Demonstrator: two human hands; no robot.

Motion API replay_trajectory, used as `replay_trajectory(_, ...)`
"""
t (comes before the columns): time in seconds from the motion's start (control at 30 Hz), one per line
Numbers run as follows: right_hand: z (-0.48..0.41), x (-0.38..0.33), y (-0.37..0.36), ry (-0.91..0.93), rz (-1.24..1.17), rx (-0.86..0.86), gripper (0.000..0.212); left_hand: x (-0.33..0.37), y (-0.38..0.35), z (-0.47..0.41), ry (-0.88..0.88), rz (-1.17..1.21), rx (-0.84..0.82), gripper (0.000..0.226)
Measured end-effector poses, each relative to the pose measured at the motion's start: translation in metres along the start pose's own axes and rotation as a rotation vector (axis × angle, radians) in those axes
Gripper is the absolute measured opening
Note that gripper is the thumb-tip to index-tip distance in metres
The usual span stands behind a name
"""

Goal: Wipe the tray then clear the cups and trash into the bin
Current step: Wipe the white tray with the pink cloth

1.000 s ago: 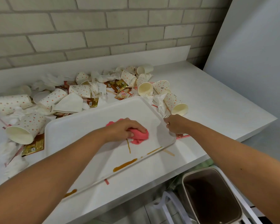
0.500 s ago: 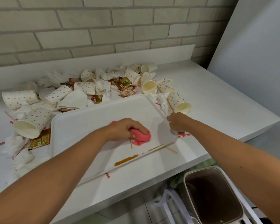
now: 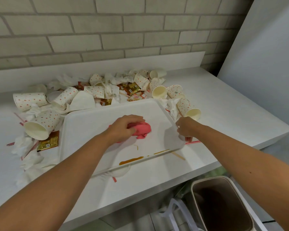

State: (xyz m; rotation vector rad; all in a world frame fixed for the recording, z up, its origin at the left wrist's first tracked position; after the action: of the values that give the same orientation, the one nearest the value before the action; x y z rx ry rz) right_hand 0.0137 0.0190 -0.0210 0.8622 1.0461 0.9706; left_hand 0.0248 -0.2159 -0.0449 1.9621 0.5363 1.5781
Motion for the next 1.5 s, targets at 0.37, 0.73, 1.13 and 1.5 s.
replay_trajectory(0.37, 0.025, -0.094, 0.005, 0.391, 0.044, 0.217, 0.032, -0.059, 0.072, 0.037, 0.26, -0.263, 0.642, 0.022)
replay_trajectory(0.73, 0.022, -0.142, -0.048, 0.39, 0.141, 0.06, 0.056, -0.093, 0.093, 0.068, 0.762, -0.404, 0.633, 0.039)
replay_trajectory(1.13, -0.006, -0.089, -0.033, 0.578, -0.023, 0.085, 0.037, -0.09, 0.103, 0.065, 0.919, 0.051, 0.671, 0.034)
replay_trajectory(1.5, 0.005, -0.049, 0.002, 0.592, 0.111, -0.283, 0.056, -0.107, 0.096, 0.068, 0.842, 0.161, 0.743, 0.034)
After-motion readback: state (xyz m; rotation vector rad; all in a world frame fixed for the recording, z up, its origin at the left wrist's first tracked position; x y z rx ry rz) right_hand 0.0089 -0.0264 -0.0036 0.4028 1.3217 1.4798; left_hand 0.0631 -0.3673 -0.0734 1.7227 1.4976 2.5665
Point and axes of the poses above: each hand's wrist, its own z-axis away from the middle knuckle, its own y-axis out of the back of the hand, x = y × z, the point moved 1 cm from there along -z, towards the middle knuckle, and after that the axes turned 12 degrees about x, right-handed, at the moved point
